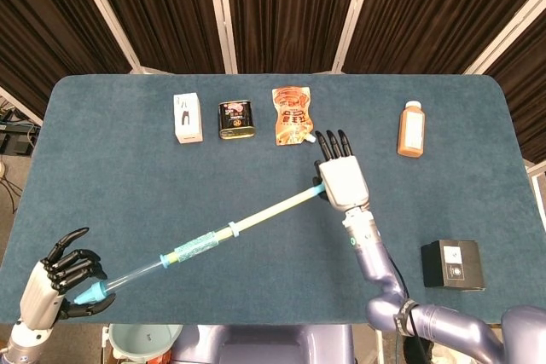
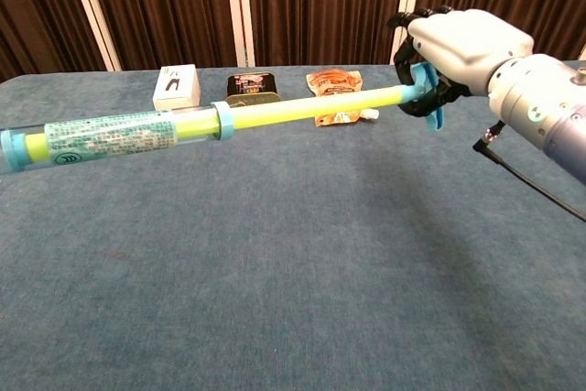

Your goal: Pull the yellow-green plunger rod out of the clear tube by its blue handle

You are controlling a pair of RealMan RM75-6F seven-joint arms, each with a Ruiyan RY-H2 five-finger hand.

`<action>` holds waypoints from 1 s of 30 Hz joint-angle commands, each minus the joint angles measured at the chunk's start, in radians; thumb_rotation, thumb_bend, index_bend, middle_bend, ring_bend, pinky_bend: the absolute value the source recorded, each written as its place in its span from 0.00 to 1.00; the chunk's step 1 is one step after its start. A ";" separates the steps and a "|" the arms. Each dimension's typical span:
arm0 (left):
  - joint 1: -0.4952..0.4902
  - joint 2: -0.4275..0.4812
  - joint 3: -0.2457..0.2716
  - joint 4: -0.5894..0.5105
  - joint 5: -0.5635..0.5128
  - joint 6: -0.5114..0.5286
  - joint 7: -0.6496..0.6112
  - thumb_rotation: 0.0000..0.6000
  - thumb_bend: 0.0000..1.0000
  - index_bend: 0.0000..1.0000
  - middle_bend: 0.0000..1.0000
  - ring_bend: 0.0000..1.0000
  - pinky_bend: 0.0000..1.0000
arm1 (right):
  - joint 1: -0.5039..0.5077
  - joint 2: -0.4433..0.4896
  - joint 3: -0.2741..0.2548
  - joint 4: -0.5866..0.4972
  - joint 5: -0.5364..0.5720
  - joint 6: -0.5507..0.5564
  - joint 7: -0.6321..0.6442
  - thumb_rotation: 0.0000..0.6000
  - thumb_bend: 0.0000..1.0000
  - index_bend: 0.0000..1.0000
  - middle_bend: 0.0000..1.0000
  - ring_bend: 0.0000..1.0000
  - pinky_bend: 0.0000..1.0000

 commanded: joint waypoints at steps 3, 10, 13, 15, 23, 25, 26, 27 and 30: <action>0.008 0.001 0.004 0.010 0.010 0.019 -0.014 1.00 0.46 0.74 0.65 0.48 0.17 | 0.022 0.005 0.009 0.020 0.008 0.011 -0.023 1.00 0.46 0.68 0.08 0.00 0.00; 0.031 0.010 -0.021 0.005 0.059 0.019 -0.021 1.00 0.46 0.74 0.65 0.48 0.17 | 0.065 0.000 0.041 0.062 0.044 0.013 -0.052 1.00 0.45 0.68 0.08 0.01 0.00; 0.033 0.007 -0.035 0.012 0.069 0.019 -0.027 1.00 0.46 0.74 0.65 0.48 0.17 | 0.093 -0.006 0.062 0.106 0.067 0.008 -0.075 1.00 0.45 0.68 0.08 0.01 0.00; 0.032 0.004 -0.034 0.020 0.062 0.009 -0.040 1.00 0.46 0.74 0.65 0.48 0.18 | 0.111 -0.011 0.076 0.123 0.082 0.009 -0.086 1.00 0.45 0.68 0.08 0.01 0.00; 0.029 -0.013 -0.033 0.062 0.032 -0.027 -0.081 1.00 0.46 0.74 0.65 0.49 0.17 | 0.173 -0.010 0.103 0.170 0.113 0.017 -0.160 1.00 0.44 0.68 0.08 0.01 0.00; 0.034 -0.019 -0.027 0.079 0.031 -0.026 -0.089 1.00 0.46 0.74 0.65 0.49 0.17 | 0.193 -0.013 0.118 0.193 0.129 0.017 -0.168 1.00 0.44 0.68 0.08 0.01 0.00; 0.038 -0.022 -0.023 0.087 0.032 -0.025 -0.093 1.00 0.46 0.74 0.65 0.49 0.17 | 0.200 -0.014 0.123 0.203 0.135 0.016 -0.166 1.00 0.44 0.68 0.08 0.01 0.00; 0.041 -0.025 -0.021 0.096 0.031 -0.024 -0.094 1.00 0.46 0.74 0.65 0.49 0.17 | 0.207 -0.015 0.129 0.216 0.140 0.015 -0.162 1.00 0.44 0.68 0.08 0.01 0.00; 0.046 -0.033 -0.014 0.116 0.031 -0.023 -0.096 1.00 0.46 0.74 0.65 0.49 0.17 | 0.223 -0.016 0.144 0.259 0.155 0.013 -0.151 1.00 0.44 0.68 0.09 0.01 0.00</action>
